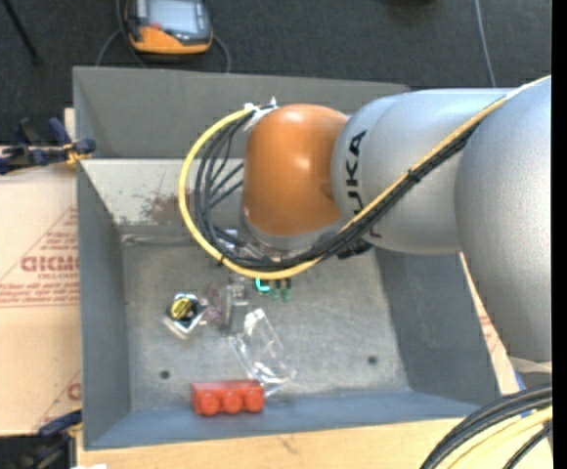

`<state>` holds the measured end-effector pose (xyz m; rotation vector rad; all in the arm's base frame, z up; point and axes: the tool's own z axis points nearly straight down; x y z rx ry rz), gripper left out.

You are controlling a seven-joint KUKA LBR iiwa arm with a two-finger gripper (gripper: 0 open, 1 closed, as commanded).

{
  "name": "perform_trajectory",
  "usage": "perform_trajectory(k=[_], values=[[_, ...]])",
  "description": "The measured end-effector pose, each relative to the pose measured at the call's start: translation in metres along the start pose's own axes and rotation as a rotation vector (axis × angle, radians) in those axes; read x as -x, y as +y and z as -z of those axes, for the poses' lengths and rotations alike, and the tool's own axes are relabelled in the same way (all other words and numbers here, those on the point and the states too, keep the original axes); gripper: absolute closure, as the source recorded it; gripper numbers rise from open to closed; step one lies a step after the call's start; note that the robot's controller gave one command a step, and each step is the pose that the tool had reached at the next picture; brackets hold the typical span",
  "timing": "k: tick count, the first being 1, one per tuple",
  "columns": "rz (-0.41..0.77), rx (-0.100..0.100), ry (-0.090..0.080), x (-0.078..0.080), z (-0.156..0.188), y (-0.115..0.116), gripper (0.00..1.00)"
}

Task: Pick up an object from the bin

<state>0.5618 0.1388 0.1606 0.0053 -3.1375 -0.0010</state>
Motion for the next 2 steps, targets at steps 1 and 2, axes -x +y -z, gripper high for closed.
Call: perform_trajectory(k=[1,2], values=[[0.060,-0.002,-0.002,0.019,-0.095,-0.003,0.00],[0.511,0.000,-0.010,0.016,-0.089,0.051,0.00]])
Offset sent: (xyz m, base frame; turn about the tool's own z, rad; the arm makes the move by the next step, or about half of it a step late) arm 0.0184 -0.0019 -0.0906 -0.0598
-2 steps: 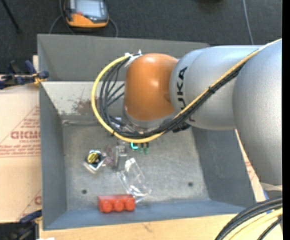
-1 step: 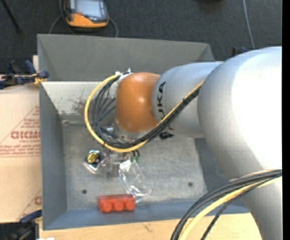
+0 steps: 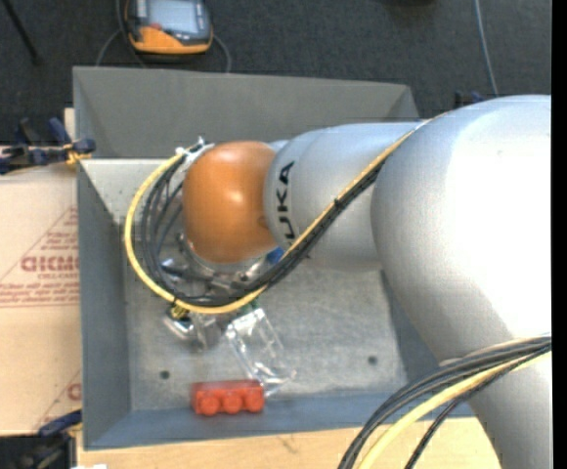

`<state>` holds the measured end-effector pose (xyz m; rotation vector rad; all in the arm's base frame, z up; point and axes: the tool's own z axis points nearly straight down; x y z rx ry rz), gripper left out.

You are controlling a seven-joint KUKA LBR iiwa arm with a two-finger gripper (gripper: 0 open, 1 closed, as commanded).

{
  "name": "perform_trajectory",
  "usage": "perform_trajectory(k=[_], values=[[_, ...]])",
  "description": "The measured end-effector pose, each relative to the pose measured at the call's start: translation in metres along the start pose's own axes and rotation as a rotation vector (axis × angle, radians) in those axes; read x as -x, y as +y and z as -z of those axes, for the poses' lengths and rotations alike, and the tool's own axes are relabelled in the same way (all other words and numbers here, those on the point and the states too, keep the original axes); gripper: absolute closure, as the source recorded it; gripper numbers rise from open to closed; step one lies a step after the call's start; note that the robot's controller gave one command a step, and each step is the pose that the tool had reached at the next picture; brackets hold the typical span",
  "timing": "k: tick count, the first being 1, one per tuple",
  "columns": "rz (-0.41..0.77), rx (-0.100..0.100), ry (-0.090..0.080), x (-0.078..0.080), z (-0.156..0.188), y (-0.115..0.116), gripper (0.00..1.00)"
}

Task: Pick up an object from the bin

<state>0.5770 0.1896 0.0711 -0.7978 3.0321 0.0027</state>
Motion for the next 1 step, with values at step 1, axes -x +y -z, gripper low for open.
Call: perform_trajectory(k=[1], values=[[-0.006,0.001,0.001,-0.0005,-0.0002,-0.0008,1.00]])
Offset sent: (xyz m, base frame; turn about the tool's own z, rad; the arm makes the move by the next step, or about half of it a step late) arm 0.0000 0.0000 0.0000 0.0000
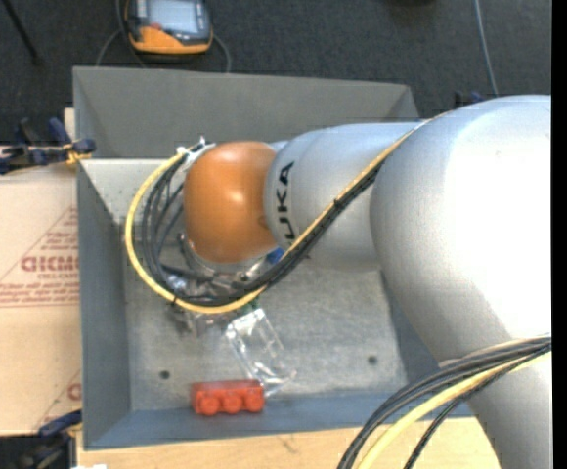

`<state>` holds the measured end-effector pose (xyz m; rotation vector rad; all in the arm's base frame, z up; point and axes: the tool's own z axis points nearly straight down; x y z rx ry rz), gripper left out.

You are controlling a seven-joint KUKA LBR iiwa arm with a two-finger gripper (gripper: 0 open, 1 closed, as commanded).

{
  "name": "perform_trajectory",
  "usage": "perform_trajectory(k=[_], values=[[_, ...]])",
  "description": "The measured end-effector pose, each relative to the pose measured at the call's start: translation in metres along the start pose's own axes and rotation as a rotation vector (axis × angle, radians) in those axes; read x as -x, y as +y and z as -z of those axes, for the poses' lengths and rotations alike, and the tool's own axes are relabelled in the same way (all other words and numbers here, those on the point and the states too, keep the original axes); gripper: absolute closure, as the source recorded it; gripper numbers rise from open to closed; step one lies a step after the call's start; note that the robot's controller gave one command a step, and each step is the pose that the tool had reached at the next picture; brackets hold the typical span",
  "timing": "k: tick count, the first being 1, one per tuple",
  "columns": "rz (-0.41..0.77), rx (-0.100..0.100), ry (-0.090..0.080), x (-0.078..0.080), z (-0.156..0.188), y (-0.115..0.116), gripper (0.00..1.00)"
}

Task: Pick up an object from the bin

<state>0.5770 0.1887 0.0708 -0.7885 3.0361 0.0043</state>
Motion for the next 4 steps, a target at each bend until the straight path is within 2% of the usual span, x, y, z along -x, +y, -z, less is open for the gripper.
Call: perform_trajectory(k=[1,2,3,4], values=[[0.101,-0.003,-0.001,0.039,0.000,0.026,1.00],[-0.181,-0.002,-0.002,0.070,0.014,-0.005,1.00],[-0.313,-0.006,-0.001,0.019,0.065,-0.079,1.00],[-0.459,0.001,-0.004,0.061,0.125,0.028,1.00]])
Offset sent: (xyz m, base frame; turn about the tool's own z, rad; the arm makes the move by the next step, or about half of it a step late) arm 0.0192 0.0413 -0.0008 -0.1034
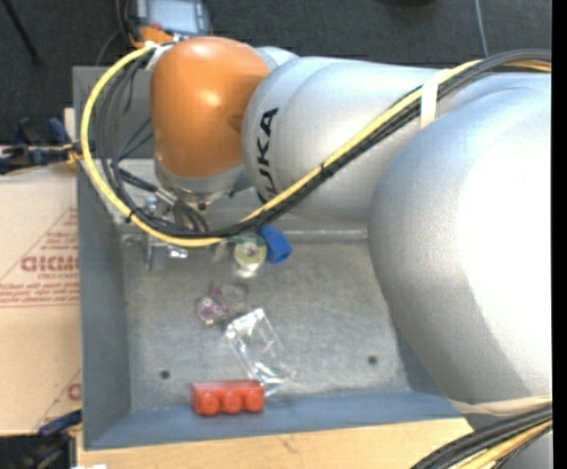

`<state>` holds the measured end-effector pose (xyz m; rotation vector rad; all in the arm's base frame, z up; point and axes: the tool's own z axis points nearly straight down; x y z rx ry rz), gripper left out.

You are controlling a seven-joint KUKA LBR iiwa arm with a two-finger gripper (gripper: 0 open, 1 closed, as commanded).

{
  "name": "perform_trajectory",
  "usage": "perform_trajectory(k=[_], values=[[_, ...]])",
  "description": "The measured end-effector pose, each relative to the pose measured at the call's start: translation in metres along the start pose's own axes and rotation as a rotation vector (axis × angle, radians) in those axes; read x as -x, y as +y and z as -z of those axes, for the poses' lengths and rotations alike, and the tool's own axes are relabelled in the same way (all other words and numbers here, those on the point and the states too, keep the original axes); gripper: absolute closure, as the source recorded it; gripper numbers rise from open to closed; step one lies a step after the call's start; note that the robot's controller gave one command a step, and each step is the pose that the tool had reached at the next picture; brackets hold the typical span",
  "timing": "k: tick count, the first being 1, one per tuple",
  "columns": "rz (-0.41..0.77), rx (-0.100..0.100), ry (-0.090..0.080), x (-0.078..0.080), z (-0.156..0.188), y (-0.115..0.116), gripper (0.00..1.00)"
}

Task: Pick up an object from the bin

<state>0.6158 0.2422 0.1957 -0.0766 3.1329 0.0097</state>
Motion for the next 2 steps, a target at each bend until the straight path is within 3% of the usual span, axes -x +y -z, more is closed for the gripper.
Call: perform_trajectory(k=[1,2], values=[[0.273,-0.007,0.010,-0.023,-0.057,-0.048,1.00],[0.521,-0.004,-0.002,-0.040,0.076,-0.032,1.00]])
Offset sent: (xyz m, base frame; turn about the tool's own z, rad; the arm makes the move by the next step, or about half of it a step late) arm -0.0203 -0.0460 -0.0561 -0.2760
